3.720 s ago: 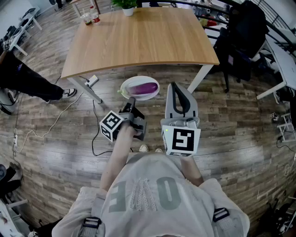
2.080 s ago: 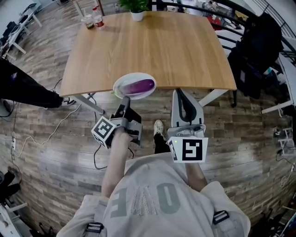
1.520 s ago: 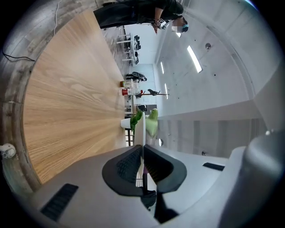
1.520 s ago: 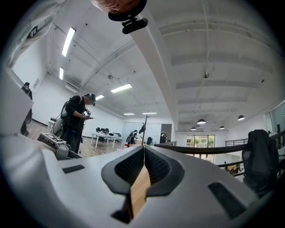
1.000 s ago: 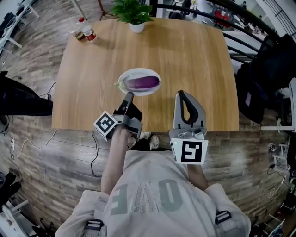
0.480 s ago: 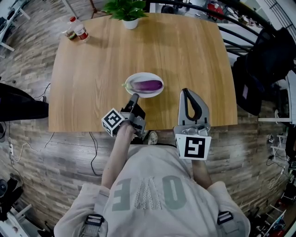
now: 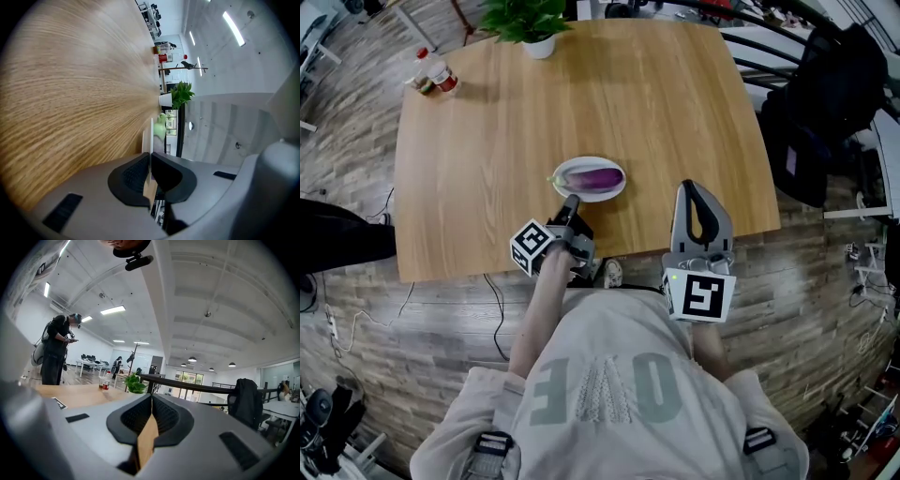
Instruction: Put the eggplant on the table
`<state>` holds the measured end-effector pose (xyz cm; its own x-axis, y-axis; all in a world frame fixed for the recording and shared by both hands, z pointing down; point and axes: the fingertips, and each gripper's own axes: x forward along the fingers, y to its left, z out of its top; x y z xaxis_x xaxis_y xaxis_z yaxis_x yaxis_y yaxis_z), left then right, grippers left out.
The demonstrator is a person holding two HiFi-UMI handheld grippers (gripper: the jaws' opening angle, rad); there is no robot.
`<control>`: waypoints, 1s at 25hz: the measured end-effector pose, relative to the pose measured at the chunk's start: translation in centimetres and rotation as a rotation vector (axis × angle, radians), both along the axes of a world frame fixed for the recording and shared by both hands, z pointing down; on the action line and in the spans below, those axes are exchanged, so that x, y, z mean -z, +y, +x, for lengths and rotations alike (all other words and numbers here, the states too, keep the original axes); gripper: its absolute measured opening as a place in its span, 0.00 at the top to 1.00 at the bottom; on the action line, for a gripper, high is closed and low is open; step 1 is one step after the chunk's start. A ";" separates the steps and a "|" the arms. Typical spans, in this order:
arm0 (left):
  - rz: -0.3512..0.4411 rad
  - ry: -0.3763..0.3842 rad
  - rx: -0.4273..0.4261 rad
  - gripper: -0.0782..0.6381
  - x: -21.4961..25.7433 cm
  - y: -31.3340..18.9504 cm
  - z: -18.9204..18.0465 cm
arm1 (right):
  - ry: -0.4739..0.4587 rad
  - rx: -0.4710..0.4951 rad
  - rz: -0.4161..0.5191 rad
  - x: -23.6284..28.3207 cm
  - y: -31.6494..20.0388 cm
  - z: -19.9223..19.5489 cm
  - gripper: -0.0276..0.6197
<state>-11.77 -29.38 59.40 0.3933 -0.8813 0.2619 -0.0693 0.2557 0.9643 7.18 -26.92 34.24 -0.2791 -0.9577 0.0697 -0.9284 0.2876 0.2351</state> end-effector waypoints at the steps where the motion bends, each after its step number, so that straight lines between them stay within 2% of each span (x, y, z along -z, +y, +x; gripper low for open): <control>1: -0.008 -0.002 0.002 0.87 -0.2 0.0 0.0 | -0.005 -0.006 0.004 0.1 0.0 0.1 0.93; 10: -0.087 -0.008 0.021 0.87 -1.5 0.4 0.1 | -0.017 -0.018 -0.004 0.0 0.3 -0.5 0.93; 15: -0.185 -0.044 -0.012 0.86 -3.0 0.9 0.8 | -0.007 -0.013 0.001 0.1 0.5 -0.5 0.93; 19: -0.197 -0.048 -0.019 0.86 -3.2 0.8 0.9 | -0.009 -0.011 0.000 0.2 0.5 -0.4 0.93; 23: -0.208 -0.058 0.004 0.80 -2.9 0.6 0.6 | -0.011 -0.005 0.007 0.4 0.6 -0.6 0.93; 25: -0.219 -0.078 0.018 0.71 -2.6 0.5 0.5 | -0.016 -0.005 0.006 0.3 0.7 -0.5 0.93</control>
